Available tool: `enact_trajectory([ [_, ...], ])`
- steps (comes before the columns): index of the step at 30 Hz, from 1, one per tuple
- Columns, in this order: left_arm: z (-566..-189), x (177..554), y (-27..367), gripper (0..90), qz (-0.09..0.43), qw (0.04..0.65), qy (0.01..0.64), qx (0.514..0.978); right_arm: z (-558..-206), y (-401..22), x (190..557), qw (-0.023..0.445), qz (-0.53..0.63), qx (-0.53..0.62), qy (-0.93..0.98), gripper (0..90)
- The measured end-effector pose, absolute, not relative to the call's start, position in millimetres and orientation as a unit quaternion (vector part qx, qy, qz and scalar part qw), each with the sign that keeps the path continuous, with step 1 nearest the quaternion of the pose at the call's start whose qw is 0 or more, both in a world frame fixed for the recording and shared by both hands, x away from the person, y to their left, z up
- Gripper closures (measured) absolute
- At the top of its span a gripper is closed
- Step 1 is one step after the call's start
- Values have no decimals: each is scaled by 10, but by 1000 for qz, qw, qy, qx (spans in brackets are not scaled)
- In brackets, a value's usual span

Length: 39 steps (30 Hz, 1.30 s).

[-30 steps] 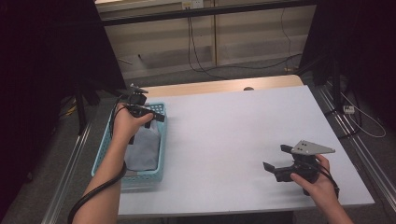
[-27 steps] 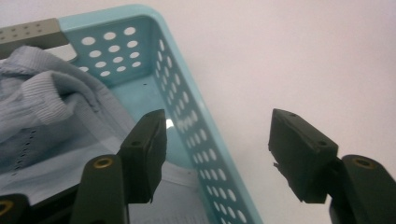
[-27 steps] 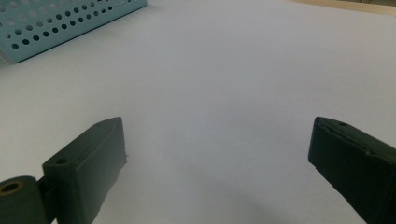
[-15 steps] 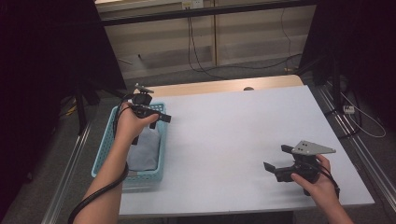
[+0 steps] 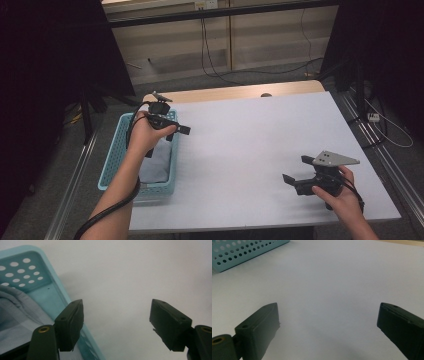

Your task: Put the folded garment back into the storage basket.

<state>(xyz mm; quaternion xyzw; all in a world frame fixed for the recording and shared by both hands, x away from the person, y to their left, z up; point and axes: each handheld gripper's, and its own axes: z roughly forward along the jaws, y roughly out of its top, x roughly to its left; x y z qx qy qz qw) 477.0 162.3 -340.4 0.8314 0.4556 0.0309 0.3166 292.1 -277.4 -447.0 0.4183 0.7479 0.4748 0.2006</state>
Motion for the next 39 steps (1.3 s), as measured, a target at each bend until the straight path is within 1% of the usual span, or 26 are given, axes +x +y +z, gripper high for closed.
enact_trajectory([
  [20,-3367,4616,1331,237,17,323,410,853,-4472,-2786,2920,200,473,419,749,41],
  [39,-3443,4446,1153,208,1,328,372,869,-4477,-2830,2905,199,472,421,749,41],
])
